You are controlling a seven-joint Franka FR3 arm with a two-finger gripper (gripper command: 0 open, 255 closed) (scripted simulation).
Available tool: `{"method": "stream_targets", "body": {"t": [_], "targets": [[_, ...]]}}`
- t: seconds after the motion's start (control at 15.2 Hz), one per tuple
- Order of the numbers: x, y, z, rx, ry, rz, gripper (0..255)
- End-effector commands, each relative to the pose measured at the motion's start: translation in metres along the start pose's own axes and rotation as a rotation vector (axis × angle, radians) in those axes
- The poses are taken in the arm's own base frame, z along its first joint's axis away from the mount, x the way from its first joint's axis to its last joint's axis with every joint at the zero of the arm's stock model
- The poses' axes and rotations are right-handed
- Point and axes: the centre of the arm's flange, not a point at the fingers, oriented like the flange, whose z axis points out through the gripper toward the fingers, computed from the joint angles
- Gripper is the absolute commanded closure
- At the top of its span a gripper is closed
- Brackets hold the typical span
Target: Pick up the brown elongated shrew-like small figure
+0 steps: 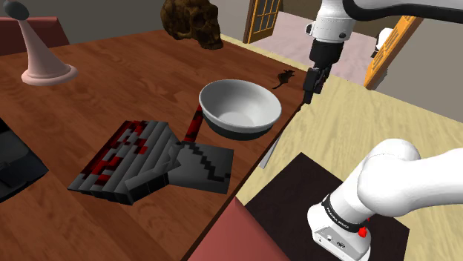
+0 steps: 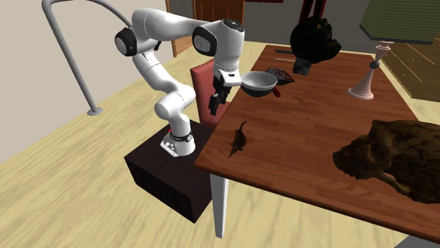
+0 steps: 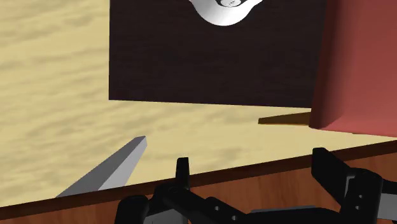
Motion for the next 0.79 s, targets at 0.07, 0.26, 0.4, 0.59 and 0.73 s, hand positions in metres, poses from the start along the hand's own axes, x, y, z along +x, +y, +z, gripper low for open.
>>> {"method": "stream_targets", "body": {"t": [0.07,0.26,0.4,0.59,0.73], "targets": [[0.011,0.002,-0.003,-0.001,0.013,0.076,0],[0.042,0.012,-0.011,-0.003,0.052,0.306,0],[0.061,0.022,-0.018,-0.004,0.078,0.459,0],[0.085,0.043,-0.029,-0.006,0.117,0.688,0],[0.098,0.059,-0.036,-0.008,0.143,0.841,0]]}}
